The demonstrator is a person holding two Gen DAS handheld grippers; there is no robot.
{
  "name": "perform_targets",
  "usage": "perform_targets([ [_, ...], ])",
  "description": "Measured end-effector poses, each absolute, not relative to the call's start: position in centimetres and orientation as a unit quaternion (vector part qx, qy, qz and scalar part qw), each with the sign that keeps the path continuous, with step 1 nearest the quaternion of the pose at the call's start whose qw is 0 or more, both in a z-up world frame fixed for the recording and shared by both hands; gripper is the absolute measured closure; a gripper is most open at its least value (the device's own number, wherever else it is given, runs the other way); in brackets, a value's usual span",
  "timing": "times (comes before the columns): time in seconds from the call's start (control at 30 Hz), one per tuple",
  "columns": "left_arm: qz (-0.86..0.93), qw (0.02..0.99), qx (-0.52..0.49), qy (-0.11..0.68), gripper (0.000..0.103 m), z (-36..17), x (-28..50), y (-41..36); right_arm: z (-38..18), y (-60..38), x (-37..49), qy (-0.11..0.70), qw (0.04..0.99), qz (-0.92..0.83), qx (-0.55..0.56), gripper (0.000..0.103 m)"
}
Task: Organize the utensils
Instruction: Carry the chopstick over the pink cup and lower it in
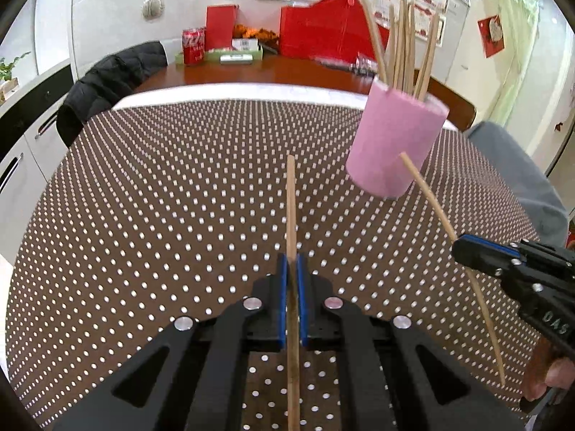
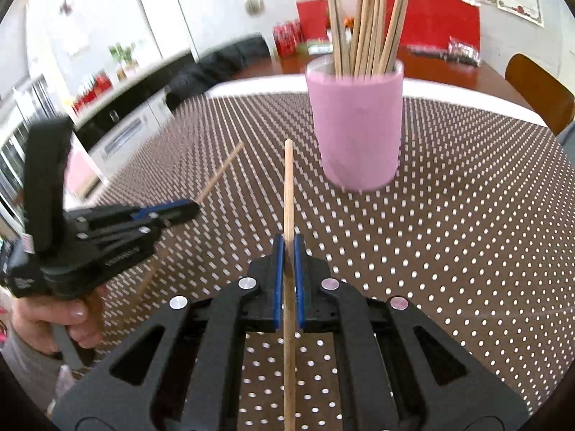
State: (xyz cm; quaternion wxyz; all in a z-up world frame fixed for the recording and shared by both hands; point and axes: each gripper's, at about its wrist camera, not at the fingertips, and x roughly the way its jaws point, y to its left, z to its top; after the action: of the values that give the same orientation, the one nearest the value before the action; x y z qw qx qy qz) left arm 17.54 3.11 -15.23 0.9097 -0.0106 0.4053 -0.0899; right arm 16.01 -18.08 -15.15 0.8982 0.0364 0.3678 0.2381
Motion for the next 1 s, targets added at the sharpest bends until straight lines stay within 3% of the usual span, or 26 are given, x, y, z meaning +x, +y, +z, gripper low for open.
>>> perform_targets([
  [0.5, -0.130, 0.954, -0.008, 0.269, 0.097, -3.7, 17.2, 0.1, -4.9, -23.0, 15.2, 0.188, 0.942, 0.243, 0.132, 0.097],
  [0.73, -0.180, 0.968, -0.035, 0.173, 0.097, 3.1, 19.7, -1.3, 0.3, -24.2, 18.4, 0.113, 0.952, 0.238, 0.154, 0.097],
  [1.0, -0.239, 0.965, -0.082, 0.075, 0.097, 6.4, 23.8, -2.9, 3.4, -25.2, 22.9, 0.049, 0.955, 0.225, 0.188, 0.097],
])
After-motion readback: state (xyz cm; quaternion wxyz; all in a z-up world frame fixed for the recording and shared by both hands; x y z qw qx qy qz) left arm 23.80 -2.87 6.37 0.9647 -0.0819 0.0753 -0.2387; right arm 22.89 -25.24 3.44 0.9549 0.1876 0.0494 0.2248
